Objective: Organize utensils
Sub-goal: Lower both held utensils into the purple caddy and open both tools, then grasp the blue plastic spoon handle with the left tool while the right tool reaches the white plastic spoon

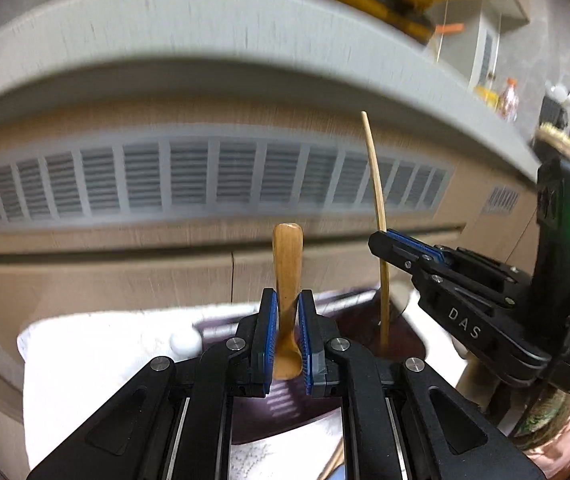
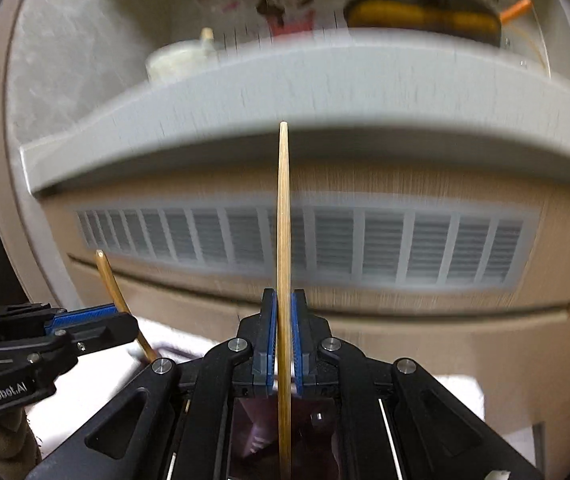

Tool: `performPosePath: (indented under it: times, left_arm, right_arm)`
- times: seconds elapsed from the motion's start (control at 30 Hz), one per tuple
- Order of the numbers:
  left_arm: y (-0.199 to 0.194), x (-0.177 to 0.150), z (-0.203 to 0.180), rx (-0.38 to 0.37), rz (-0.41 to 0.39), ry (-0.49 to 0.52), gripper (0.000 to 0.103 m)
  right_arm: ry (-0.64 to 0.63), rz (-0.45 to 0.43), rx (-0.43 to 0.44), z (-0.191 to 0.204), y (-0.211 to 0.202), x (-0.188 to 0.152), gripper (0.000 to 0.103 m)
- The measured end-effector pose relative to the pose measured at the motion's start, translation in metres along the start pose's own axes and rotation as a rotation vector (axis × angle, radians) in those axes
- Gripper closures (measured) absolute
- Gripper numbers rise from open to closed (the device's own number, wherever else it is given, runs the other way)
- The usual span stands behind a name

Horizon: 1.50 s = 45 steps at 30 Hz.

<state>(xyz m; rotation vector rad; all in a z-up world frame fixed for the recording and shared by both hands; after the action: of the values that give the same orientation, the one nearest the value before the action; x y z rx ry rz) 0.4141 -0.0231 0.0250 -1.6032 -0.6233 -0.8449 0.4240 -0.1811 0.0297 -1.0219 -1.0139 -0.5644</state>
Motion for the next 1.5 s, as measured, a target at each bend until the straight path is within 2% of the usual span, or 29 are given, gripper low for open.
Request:
performPosePath:
  times: [0.23,0.3,0.37,0.43,0.53,0.6,0.77,0.83,0.97,1.13,1.27,1.37,1.4,1.43,1.47,1.5]
  left_arm:
    - [0.02,-0.023,-0.008,0.041,0.065,0.034,0.089]
    - [0.015,-0.024,-0.009,0.051,0.061,0.035,0.086]
    - [0.007,-0.025,-0.009,0.056,0.053,0.031,0.08]
    - [-0.003,-0.025,-0.008,0.056,0.044,0.031,0.075]
    - [-0.019,-0.028,-0.009,0.059,0.033,0.036,0.063]
    - [-0.029,-0.032,-0.009,0.057,0.029,0.044,0.059]
    - [-0.05,-0.046,-0.014,0.058,0.028,0.062,0.053]
    - [-0.056,-0.054,-0.016,0.057,0.037,0.068,0.048]
    - [-0.065,-0.074,-0.014,0.052,0.072,0.091,0.046]
    - [-0.062,-0.106,-0.009,0.029,0.17,0.141,0.044]
    - [-0.049,-0.135,-0.007,0.011,0.279,0.188,0.044]
    - [-0.046,-0.153,-0.014,-0.01,0.32,0.23,0.044]
    - [-0.045,-0.156,-0.016,-0.021,0.326,0.24,0.044]
    - [-0.044,-0.158,-0.019,-0.035,0.331,0.251,0.044]
    - [-0.043,-0.16,-0.024,-0.052,0.334,0.267,0.044]
    - [-0.042,-0.16,-0.028,-0.059,0.336,0.283,0.045]
  right_arm:
    - [-0.006,0.116,0.007,0.006,0.017,-0.046,0.096]
    - [-0.015,0.144,0.008,0.01,0.014,-0.054,0.091]
    - [-0.027,0.148,-0.002,0.013,0.007,-0.06,0.064]
    - [-0.042,0.125,-0.018,0.018,-0.006,-0.062,0.051]
    - [-0.071,0.102,-0.04,0.026,-0.03,-0.061,0.042]
    - [-0.076,0.099,-0.047,0.031,-0.044,-0.064,0.035]
    - [-0.105,0.114,-0.077,0.044,-0.068,-0.079,0.021]
    - [-0.116,0.127,-0.094,0.049,-0.074,-0.091,0.013]
    - [-0.119,0.155,-0.133,0.053,-0.079,-0.116,0.001]
    - [-0.083,0.206,-0.226,0.047,-0.085,-0.147,0.001]
    - [-0.009,0.322,-0.211,0.032,-0.087,-0.167,0.001]
    - [0.045,0.354,-0.204,0.02,-0.091,-0.18,0.004]
    - [0.05,0.357,-0.206,0.019,-0.092,-0.183,0.007]
    - [0.056,0.366,-0.202,0.016,-0.093,-0.186,0.016]
    - [0.066,0.38,-0.188,0.014,-0.092,-0.189,0.031]
    - [0.078,0.394,-0.173,0.013,-0.092,-0.192,0.039]
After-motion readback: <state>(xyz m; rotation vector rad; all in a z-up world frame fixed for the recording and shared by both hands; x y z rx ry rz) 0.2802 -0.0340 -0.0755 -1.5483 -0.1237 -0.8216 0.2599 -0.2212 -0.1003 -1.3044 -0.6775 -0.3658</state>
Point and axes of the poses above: each gripper's, at about its wrist camera, not at the fingertips, and y roughly the way its jaws point, z to its left, x to its top, the point moved 2 cm from there along y, roughly the way its jaws point, and after that the axes turned 11 degrees about x, right-handed, at the moved point
